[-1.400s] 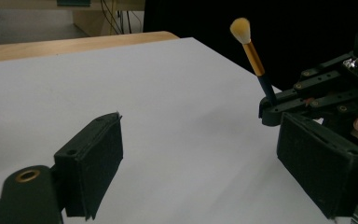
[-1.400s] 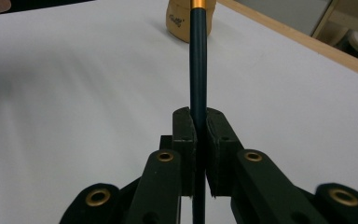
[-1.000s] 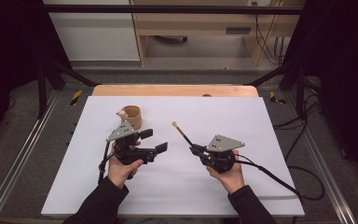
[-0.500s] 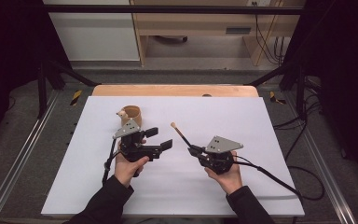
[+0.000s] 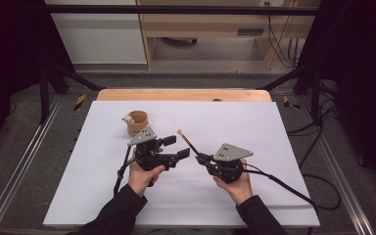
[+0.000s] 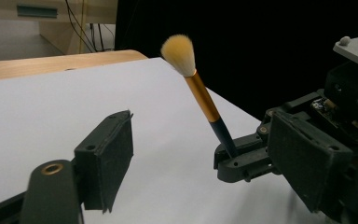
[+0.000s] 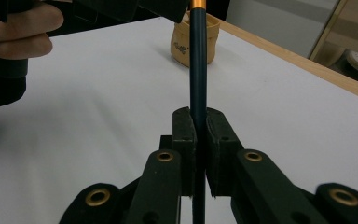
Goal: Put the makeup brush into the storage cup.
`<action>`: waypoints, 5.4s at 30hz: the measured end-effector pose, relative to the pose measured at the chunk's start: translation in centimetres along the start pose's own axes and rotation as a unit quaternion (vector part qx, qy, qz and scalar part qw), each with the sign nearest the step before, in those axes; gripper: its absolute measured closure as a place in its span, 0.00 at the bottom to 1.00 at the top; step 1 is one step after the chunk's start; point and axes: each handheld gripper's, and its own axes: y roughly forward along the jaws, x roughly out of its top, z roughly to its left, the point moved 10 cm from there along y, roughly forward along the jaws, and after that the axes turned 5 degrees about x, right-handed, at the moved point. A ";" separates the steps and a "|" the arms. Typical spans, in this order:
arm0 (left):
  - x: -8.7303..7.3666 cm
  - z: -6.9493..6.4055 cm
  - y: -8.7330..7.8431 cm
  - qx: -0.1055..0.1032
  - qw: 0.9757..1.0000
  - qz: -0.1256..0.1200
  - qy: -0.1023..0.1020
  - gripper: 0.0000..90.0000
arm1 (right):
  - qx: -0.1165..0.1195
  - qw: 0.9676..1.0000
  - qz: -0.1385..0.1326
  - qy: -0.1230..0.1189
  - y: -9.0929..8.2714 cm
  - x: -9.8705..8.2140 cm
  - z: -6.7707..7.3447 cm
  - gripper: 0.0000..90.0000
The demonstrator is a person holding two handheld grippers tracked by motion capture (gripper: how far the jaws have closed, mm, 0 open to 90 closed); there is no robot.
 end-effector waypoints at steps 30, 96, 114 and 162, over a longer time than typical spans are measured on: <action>-0.7 -0.4 0.8 -0.022 0.999 -0.005 -0.037 0.77 | 0.021 1.000 0.006 0.000 0.9 -0.5 0.9 0.93; -0.2 1.8 -2.2 0.040 0.999 0.002 0.005 0.93 | -0.053 0.995 -0.002 0.082 -2.5 -1.2 -2.9 0.18; 0.5 4.7 -4.5 0.087 0.996 -0.001 0.002 0.93 | -0.101 0.989 -0.008 0.110 -6.2 -2.1 -6.3 0.13; 2.9 10.3 -8.5 0.188 0.982 0.005 0.014 0.93 | -0.154 0.978 0.015 0.142 -9.4 -5.0 -9.2 0.04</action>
